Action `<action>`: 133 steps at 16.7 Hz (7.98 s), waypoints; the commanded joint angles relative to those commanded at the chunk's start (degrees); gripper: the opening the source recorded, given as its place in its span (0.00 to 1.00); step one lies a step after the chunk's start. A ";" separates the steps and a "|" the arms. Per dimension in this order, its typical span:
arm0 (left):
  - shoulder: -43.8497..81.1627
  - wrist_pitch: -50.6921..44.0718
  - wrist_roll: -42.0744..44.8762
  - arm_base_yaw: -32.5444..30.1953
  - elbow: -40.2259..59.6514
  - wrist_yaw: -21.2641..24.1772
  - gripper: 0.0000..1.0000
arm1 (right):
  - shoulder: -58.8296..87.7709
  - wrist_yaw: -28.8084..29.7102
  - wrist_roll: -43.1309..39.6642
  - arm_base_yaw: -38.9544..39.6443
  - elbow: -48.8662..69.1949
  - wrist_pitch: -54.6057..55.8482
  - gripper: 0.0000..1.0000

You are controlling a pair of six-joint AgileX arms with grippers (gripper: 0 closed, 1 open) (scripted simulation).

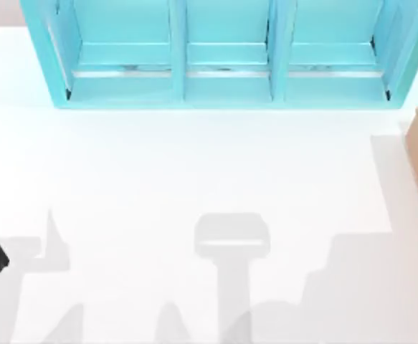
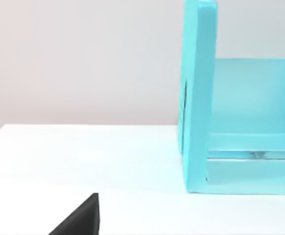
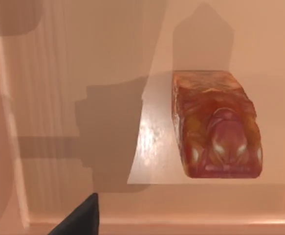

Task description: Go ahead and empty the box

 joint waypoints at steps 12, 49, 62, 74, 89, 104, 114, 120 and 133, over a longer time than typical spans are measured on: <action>0.00 0.00 0.00 0.00 0.00 0.00 1.00 | 1.82 0.00 0.26 0.21 -7.35 8.98 1.00; 0.00 0.00 0.00 0.00 0.00 0.00 1.00 | 5.26 -0.96 0.11 -1.81 -12.75 19.44 0.00; 0.00 0.00 0.00 0.00 0.00 0.00 1.00 | -0.40 0.02 0.02 -0.05 6.57 -7.01 0.00; 0.00 0.00 0.00 0.00 0.00 0.00 1.00 | 9.25 0.00 14.72 15.10 15.03 -3.64 0.00; 0.00 0.00 0.00 0.00 0.00 0.00 1.00 | 36.55 0.54 47.28 46.33 34.44 2.23 0.00; 0.00 0.00 0.00 0.00 0.00 0.00 1.00 | 39.17 0.57 47.40 46.42 28.25 11.04 0.00; 0.00 0.00 0.00 0.00 0.00 0.00 1.00 | 39.17 0.57 47.40 46.42 28.25 11.04 0.75; 0.00 0.00 0.00 0.00 0.00 0.00 1.00 | 39.17 0.57 47.40 46.42 28.25 11.04 1.00; 0.00 0.00 0.00 0.00 0.00 0.00 1.00 | 37.50 0.57 47.39 46.30 35.68 1.58 1.00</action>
